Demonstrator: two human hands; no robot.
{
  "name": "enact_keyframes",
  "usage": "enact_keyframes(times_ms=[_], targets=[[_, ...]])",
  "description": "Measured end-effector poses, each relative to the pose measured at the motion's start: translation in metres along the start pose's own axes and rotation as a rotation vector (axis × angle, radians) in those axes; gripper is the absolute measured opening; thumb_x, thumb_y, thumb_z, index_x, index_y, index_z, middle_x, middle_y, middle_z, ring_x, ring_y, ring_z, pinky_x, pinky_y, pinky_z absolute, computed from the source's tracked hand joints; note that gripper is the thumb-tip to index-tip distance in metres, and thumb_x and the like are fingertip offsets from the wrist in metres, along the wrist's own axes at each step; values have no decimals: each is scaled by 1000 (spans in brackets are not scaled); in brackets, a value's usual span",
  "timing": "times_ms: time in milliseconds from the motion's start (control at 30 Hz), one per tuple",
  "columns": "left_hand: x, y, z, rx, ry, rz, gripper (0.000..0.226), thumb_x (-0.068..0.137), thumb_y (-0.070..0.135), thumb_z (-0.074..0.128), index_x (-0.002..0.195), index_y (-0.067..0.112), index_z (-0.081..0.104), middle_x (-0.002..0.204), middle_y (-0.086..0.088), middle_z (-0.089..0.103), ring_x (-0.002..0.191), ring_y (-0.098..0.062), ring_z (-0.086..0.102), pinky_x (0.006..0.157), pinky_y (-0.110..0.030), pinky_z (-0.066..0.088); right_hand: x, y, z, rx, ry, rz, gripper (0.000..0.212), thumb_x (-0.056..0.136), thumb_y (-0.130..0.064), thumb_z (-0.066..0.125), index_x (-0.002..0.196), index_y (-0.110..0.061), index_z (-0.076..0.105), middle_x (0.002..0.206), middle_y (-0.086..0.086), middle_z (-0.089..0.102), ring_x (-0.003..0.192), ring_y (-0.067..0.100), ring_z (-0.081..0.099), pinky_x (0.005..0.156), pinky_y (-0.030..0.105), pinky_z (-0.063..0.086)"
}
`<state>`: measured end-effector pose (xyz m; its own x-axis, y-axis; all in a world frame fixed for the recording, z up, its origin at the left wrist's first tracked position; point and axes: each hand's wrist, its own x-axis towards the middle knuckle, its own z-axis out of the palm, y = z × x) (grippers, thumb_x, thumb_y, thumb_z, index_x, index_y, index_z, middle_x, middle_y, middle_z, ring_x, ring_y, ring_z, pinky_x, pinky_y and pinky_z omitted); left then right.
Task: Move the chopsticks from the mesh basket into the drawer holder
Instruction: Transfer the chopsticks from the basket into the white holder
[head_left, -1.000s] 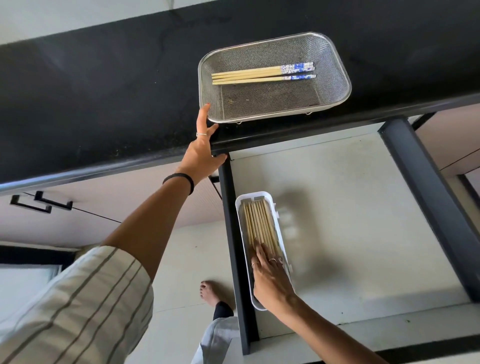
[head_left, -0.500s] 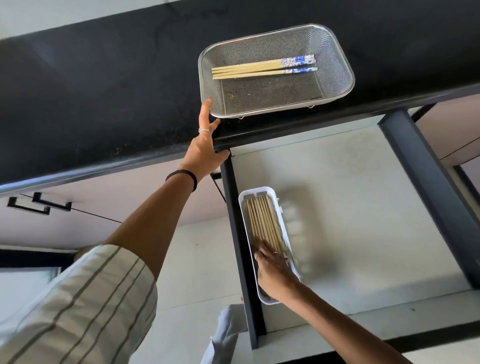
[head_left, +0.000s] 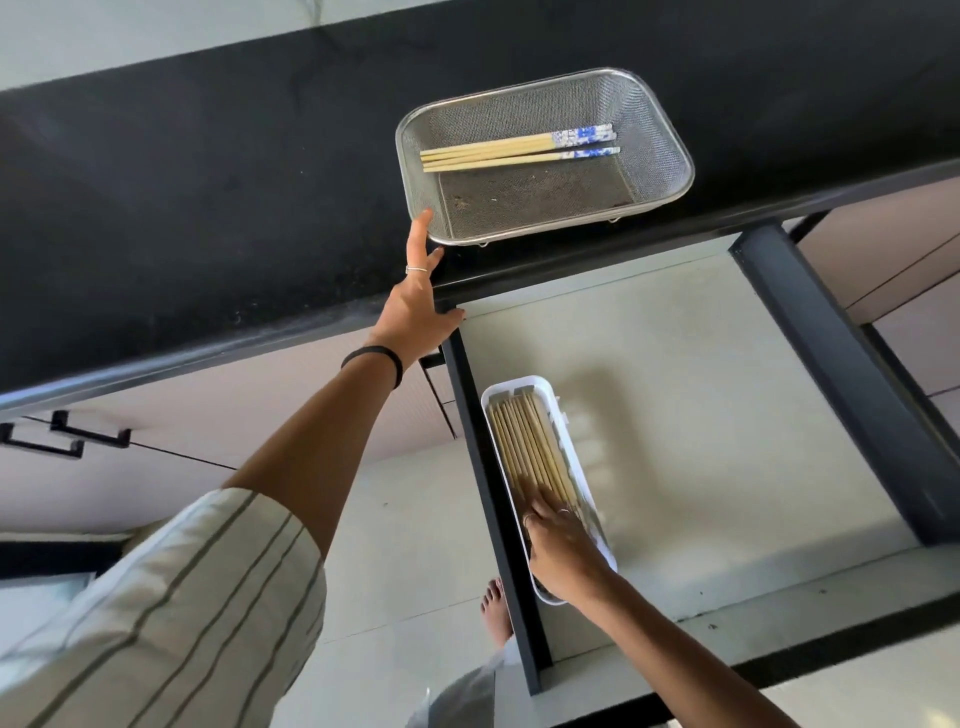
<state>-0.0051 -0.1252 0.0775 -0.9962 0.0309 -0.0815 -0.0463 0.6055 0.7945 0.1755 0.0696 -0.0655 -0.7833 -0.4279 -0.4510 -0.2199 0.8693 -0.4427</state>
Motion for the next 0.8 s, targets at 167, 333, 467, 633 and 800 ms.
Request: enact_keyframes(times_ms=[167,333,467,633,800], targets=[[-2,1,-2,25,-10,4,108,83,-7,64,151,28,-13,153,-19,31,107,-27,64,94,-35,52,-2,-3,-1,-46,67,106,53,90,-5,38,142,-4,35,160,13,-5,149,27,5,121,36,14],[-2,0,-2,35,-16,8,109,83,-6,64,151,28,-13,153,-18,31,106,-25,64,88,-26,51,-1,-5,-7,-40,71,202,63,91,-7,36,150,-6,14,159,20,-6,148,30,2,121,34,9],[-2,-1,-4,35,-20,11,109,83,-6,64,151,29,-14,153,-18,31,89,-17,65,85,-24,51,-1,-4,-10,-62,31,212,69,91,-9,41,150,-1,5,159,19,-2,148,29,9,121,35,15],[-1,-3,-2,32,-26,7,110,83,-5,65,150,31,-14,154,-16,31,84,-12,63,73,-14,48,-6,-7,-12,-97,33,224,66,93,-13,42,149,0,8,158,21,7,146,31,18,121,37,18],[1,-4,-2,23,-26,6,111,83,-5,65,150,32,-14,154,-16,31,84,-16,66,69,-12,47,-7,-13,-14,-53,11,253,61,95,-13,36,149,-3,11,158,21,8,146,31,18,120,39,21]])
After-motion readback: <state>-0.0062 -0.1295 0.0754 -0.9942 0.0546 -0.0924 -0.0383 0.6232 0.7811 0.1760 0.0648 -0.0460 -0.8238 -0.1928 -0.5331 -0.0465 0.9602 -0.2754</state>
